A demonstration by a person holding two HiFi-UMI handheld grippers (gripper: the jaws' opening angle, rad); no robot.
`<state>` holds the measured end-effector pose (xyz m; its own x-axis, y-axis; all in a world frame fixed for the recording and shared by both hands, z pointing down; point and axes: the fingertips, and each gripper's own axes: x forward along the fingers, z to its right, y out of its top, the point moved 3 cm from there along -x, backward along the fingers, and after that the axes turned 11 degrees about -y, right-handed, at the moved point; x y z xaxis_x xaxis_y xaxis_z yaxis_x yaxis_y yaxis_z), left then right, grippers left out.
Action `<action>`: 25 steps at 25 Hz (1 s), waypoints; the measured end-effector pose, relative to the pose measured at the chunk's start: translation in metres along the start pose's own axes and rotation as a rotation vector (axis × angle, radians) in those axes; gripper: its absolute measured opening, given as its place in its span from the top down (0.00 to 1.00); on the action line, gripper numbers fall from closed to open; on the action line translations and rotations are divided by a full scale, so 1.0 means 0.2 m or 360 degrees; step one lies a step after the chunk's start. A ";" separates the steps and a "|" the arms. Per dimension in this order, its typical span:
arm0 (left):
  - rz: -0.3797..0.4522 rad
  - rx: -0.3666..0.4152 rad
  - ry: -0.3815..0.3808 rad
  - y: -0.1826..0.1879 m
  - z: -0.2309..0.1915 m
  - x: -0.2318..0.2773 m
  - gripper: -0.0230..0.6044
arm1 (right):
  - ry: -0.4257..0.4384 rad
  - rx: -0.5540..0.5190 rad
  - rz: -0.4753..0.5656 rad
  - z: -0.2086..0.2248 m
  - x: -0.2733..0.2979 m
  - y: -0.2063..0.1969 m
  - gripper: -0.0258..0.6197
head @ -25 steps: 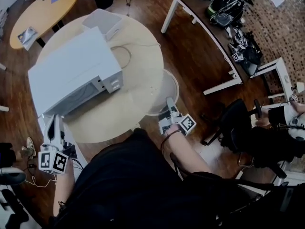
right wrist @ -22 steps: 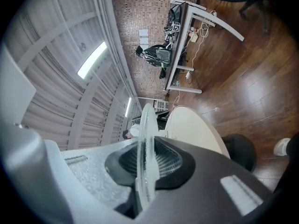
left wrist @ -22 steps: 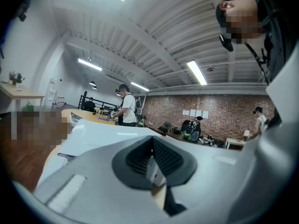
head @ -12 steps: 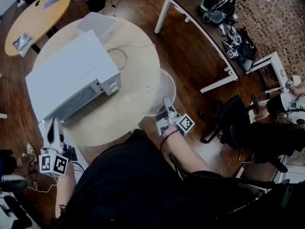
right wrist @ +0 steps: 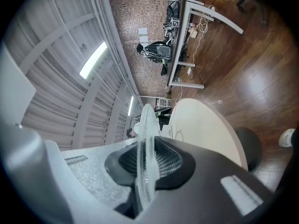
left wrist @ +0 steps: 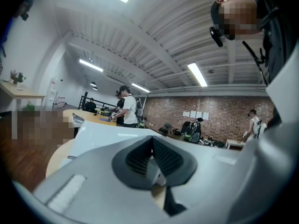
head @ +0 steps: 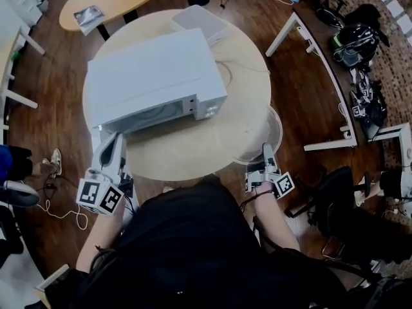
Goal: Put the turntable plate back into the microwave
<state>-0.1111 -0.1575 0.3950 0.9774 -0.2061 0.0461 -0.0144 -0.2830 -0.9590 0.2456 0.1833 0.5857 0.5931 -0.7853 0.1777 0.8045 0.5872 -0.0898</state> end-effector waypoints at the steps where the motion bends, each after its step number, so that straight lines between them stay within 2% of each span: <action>1: 0.0004 -0.0002 0.0011 0.00 -0.01 -0.01 0.95 | 0.0003 0.0006 -0.0003 0.00 0.00 -0.01 0.91; 25: -0.0002 0.0013 -0.0056 0.00 -0.01 -0.11 0.95 | 0.0041 0.0054 0.0002 -0.01 -0.16 -0.15 0.91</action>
<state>-0.1326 -0.1552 0.3937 0.9842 -0.1729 0.0376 -0.0117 -0.2758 -0.9611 0.2029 0.1900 0.5803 0.5953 -0.7889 0.1522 0.8022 0.5944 -0.0565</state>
